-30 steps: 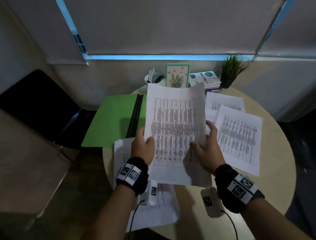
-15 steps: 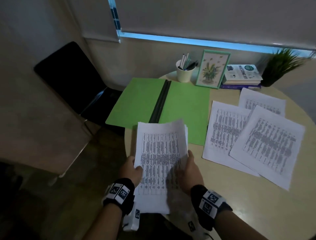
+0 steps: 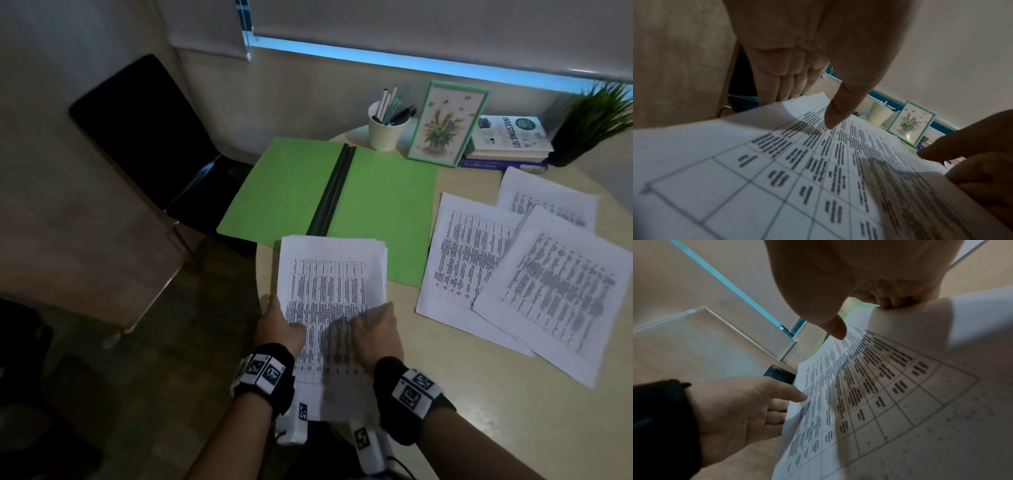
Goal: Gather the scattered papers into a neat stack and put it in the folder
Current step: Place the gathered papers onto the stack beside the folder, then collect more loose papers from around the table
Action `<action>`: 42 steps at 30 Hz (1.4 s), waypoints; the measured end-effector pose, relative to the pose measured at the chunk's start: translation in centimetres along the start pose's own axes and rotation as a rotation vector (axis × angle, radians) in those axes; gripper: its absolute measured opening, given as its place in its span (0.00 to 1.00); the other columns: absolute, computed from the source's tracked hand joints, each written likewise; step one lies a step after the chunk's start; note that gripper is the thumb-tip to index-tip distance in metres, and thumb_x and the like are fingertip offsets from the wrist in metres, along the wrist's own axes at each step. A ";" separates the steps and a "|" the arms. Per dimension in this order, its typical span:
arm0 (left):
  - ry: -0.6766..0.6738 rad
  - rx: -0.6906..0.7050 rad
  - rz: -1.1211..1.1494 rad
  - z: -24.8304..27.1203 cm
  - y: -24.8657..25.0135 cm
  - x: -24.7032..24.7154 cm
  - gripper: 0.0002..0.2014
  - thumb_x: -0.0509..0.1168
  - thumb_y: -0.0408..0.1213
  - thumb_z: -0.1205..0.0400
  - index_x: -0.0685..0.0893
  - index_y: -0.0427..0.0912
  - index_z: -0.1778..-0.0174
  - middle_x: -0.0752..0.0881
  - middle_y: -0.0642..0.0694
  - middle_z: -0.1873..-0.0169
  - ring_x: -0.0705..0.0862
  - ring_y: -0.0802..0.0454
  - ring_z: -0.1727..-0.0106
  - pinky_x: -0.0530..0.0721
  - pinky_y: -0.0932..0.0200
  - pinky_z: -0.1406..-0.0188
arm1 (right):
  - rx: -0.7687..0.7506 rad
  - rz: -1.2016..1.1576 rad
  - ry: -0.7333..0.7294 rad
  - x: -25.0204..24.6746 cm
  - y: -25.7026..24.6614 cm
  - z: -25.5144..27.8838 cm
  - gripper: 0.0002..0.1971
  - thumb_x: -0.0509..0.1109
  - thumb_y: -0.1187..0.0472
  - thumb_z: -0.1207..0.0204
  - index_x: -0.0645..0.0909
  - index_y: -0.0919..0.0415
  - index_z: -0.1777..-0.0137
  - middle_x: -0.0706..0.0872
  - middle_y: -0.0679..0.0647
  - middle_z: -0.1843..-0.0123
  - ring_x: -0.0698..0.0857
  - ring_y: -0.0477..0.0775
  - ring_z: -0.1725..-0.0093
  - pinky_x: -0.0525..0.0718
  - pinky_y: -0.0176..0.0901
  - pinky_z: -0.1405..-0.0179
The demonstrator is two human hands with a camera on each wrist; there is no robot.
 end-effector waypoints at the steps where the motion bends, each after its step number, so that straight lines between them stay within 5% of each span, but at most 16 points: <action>1: 0.005 -0.007 -0.003 0.1 0.2 0.0 0.35 0.64 0.31 0.20 0.57 0.50 0.18 0.80 0.50 0.52 0.81 0.55 0.69 0.79 0.64 0.80 | 0.002 -0.004 0.000 0.1 0.0 -0.1 0.28 0.63 0.54 0.19 0.58 0.64 0.25 0.69 0.63 0.24 0.83 0.64 0.49 0.81 0.52 0.49; 5: -0.027 -0.042 -0.010 0.0 0.7 0.3 0.38 0.65 0.32 0.19 0.54 0.48 0.16 0.79 0.43 0.34 0.79 0.59 0.69 0.76 0.68 0.82 | 0.004 0.015 -0.013 -0.2 -0.2 0.1 0.21 0.62 0.53 0.20 0.61 0.61 0.32 0.71 0.61 0.27 0.82 0.62 0.56 0.82 0.52 0.53; 7: -0.014 -0.035 0.022 0.0 1.0 0.3 0.40 0.67 0.37 0.24 0.55 0.53 0.17 0.72 0.45 0.24 0.85 0.54 0.56 0.86 0.64 0.67 | 0.003 0.014 0.002 -0.9 -0.4 0.0 0.19 0.62 0.52 0.20 0.62 0.60 0.35 0.74 0.62 0.29 0.82 0.64 0.54 0.82 0.52 0.51; 9: 0.029 0.006 0.037 -0.2 1.2 0.3 0.41 0.67 0.44 0.33 0.61 0.58 0.22 0.73 0.47 0.25 0.81 0.41 0.36 0.86 0.43 0.42 | 0.003 -0.026 0.013 -2.2 -0.6 -0.3 0.19 0.60 0.53 0.19 0.65 0.62 0.33 0.80 0.64 0.32 0.83 0.64 0.49 0.80 0.50 0.48; 12: 0.105 0.088 0.036 1.1 4.0 -0.2 0.36 0.69 0.42 0.29 0.67 0.54 0.24 0.75 0.45 0.28 0.77 0.37 0.31 0.80 0.38 0.34 | 0.011 -0.075 0.042 -5.3 -0.2 -1.0 0.28 0.60 0.50 0.16 0.64 0.63 0.20 0.79 0.62 0.27 0.80 0.64 0.32 0.76 0.49 0.37; 15: 0.071 0.212 0.095 3.9 9.2 0.5 0.33 0.69 0.37 0.21 0.65 0.49 0.20 0.71 0.46 0.24 0.73 0.42 0.26 0.76 0.43 0.29 | 0.026 -0.191 0.139 -9.8 1.2 -1.9 0.25 0.62 0.49 0.17 0.71 0.59 0.23 0.80 0.56 0.27 0.79 0.60 0.30 0.75 0.47 0.34; 19: -0.130 0.408 0.254 7.8 17.2 4.6 0.26 0.67 0.33 0.19 0.70 0.47 0.25 0.78 0.51 0.34 0.81 0.51 0.41 0.80 0.55 0.43 | 0.077 -0.352 0.318 -17.7 4.9 -3.5 0.19 0.63 0.48 0.17 0.79 0.57 0.32 0.85 0.55 0.35 0.82 0.58 0.41 0.79 0.51 0.38; 23: -0.239 0.462 0.168 9.5 23.8 11.3 0.22 0.64 0.34 0.16 0.71 0.49 0.26 0.81 0.53 0.36 0.81 0.53 0.48 0.77 0.66 0.61 | 0.170 -0.415 0.438 -25.2 10.0 -5.6 0.19 0.63 0.48 0.17 0.78 0.59 0.33 0.84 0.58 0.38 0.80 0.59 0.47 0.76 0.49 0.44; 25: -0.268 0.448 0.137 9.1 25.6 15.0 0.21 0.63 0.34 0.16 0.72 0.47 0.26 0.81 0.49 0.34 0.81 0.50 0.46 0.78 0.62 0.54 | 0.247 -0.376 0.499 -28.1 13.1 -6.8 0.23 0.65 0.47 0.19 0.75 0.59 0.29 0.82 0.61 0.33 0.81 0.63 0.42 0.76 0.48 0.44; 28: -0.243 0.400 0.039 7.4 26.5 19.5 0.24 0.64 0.35 0.17 0.70 0.44 0.24 0.77 0.44 0.28 0.80 0.43 0.34 0.81 0.53 0.39 | 0.396 -0.243 0.570 -31.1 17.6 -8.4 0.34 0.72 0.46 0.26 0.68 0.61 0.24 0.74 0.65 0.26 0.78 0.70 0.33 0.79 0.61 0.37; 32: -0.012 0.187 -0.180 3.5 25.3 21.8 0.48 0.74 0.50 0.26 0.55 0.40 0.16 0.62 0.40 0.18 0.65 0.38 0.20 0.68 0.41 0.23 | 0.466 0.090 0.441 -32.2 20.4 -10.7 0.48 0.78 0.37 0.35 0.65 0.65 0.22 0.69 0.64 0.25 0.72 0.68 0.30 0.77 0.59 0.37; 36: 0.029 0.129 -0.312 2.4 24.0 23.0 0.64 0.82 0.52 0.37 0.45 0.38 0.16 0.55 0.37 0.17 0.56 0.35 0.17 0.65 0.36 0.22 | 0.420 0.170 0.355 -31.4 19.2 -12.4 0.41 0.72 0.56 0.24 0.52 0.62 0.19 0.65 0.66 0.27 0.77 0.73 0.36 0.79 0.59 0.47; 39: 0.043 0.109 -0.268 3.1 23.3 24.1 0.56 0.83 0.48 0.37 0.55 0.39 0.20 0.65 0.35 0.23 0.67 0.34 0.23 0.76 0.34 0.32 | 0.413 0.126 0.284 -31.0 18.3 -12.9 0.39 0.69 0.66 0.23 0.49 0.61 0.18 0.67 0.69 0.28 0.82 0.74 0.42 0.81 0.57 0.53; 42: -0.002 0.111 -0.320 3.9 23.1 24.9 0.32 0.73 0.45 0.25 0.69 0.41 0.28 0.83 0.39 0.38 0.84 0.37 0.41 0.84 0.45 0.42 | 0.332 0.124 0.274 -30.8 18.6 -12.6 0.33 0.66 0.61 0.21 0.52 0.59 0.21 0.84 0.64 0.45 0.86 0.67 0.53 0.86 0.59 0.51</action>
Point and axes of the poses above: each hand's wrist, its own z-axis away from the middle knuckle, its own x-axis out of the palm, y = z × x, the point moved 2 cm from there along -z, towards the middle knuckle
